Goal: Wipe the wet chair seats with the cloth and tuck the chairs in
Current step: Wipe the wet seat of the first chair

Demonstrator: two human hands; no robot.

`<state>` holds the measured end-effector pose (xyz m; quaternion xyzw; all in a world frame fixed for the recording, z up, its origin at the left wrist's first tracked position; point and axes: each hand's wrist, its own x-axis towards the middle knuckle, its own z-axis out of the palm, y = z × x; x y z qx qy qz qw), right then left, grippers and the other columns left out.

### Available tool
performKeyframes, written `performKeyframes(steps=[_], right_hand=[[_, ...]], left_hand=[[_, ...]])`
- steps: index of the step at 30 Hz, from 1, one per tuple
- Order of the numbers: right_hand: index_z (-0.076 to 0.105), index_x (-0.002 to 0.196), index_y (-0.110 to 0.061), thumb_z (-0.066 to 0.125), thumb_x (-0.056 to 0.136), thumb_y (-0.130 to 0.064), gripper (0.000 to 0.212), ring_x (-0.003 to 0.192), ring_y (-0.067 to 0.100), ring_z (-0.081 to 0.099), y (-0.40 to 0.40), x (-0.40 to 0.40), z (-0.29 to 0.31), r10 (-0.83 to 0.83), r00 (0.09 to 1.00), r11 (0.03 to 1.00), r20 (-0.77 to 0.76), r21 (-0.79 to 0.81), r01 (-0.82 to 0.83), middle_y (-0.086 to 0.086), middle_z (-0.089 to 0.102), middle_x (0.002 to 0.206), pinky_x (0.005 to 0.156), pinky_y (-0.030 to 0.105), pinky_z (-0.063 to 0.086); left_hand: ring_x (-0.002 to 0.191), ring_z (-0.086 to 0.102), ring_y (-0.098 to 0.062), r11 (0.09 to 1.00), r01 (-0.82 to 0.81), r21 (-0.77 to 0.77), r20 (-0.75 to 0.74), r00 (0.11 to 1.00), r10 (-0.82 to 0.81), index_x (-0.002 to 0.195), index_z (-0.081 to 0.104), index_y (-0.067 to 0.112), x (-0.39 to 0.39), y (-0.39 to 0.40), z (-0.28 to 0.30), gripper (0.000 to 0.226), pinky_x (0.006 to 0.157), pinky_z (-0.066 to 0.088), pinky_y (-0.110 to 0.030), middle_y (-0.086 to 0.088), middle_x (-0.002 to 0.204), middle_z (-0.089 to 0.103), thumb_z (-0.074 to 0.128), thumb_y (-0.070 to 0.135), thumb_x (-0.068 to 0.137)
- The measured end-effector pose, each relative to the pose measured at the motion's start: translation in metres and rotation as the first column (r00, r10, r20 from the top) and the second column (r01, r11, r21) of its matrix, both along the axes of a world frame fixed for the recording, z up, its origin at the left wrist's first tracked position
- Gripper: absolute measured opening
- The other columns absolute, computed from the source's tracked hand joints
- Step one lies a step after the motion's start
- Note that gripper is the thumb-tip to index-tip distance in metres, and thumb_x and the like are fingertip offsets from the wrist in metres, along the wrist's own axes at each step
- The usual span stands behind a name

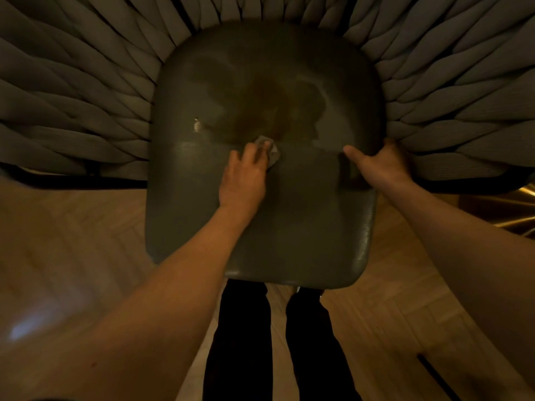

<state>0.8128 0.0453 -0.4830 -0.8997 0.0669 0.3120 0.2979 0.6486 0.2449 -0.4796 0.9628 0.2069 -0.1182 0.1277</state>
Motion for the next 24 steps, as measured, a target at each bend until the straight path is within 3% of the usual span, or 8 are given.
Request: performKeyframes(steps=[10,17,21,24], right_hand=[[0.049,0.144,-0.005,0.086,0.077,-0.047,0.087,0.134,0.029,0.055,0.003,0.003,-0.009,0.019,1.0,0.999,0.013,-0.045,-0.018,0.012,0.058,0.145,0.108,0.038,0.047],[0.051,0.144,-0.006,0.086,0.077,-0.047,0.085,0.133,0.03,0.056,0.0,0.004,-0.013,0.009,1.0,1.0,0.008,-0.029,-0.008,0.012,0.059,0.144,0.107,0.041,0.049],[0.054,0.142,-0.01,0.088,0.074,-0.046,0.084,0.129,0.026,0.06,-0.002,0.004,-0.016,-0.015,1.0,1.0,-0.005,0.013,0.015,0.008,0.062,0.14,0.106,0.042,0.051],[0.055,0.142,-0.011,0.086,0.078,-0.045,0.078,0.128,0.025,0.06,-0.004,0.004,-0.013,-0.054,0.998,0.996,-0.03,0.071,0.056,0.007,0.063,0.139,0.107,0.042,0.05]], left_hand=[[0.088,0.048,-0.044,0.97,-0.119,0.211,-0.001,0.993,0.122,0.118,0.06,-0.002,-0.05,0.107,-0.005,0.038,0.076,0.041,-0.049,-0.026,0.114,0.051,0.045,-0.002,0.083],[0.107,0.043,-0.047,0.917,-0.359,0.172,0.019,0.932,0.362,0.124,0.054,0.0,-0.067,0.145,-0.003,0.042,0.088,0.041,-0.052,-0.025,0.126,0.042,0.045,-0.004,0.084],[0.114,0.04,-0.047,0.88,-0.46,0.12,0.011,0.887,0.462,0.127,0.048,-0.007,-0.061,0.145,-0.003,0.045,0.103,0.036,-0.05,-0.026,0.133,0.039,0.047,-0.004,0.082],[0.111,0.042,-0.048,0.888,-0.454,0.067,0.032,0.891,0.453,0.124,0.048,-0.01,-0.054,0.138,-0.003,0.045,0.1,0.037,-0.05,-0.028,0.129,0.041,0.046,-0.003,0.08]])
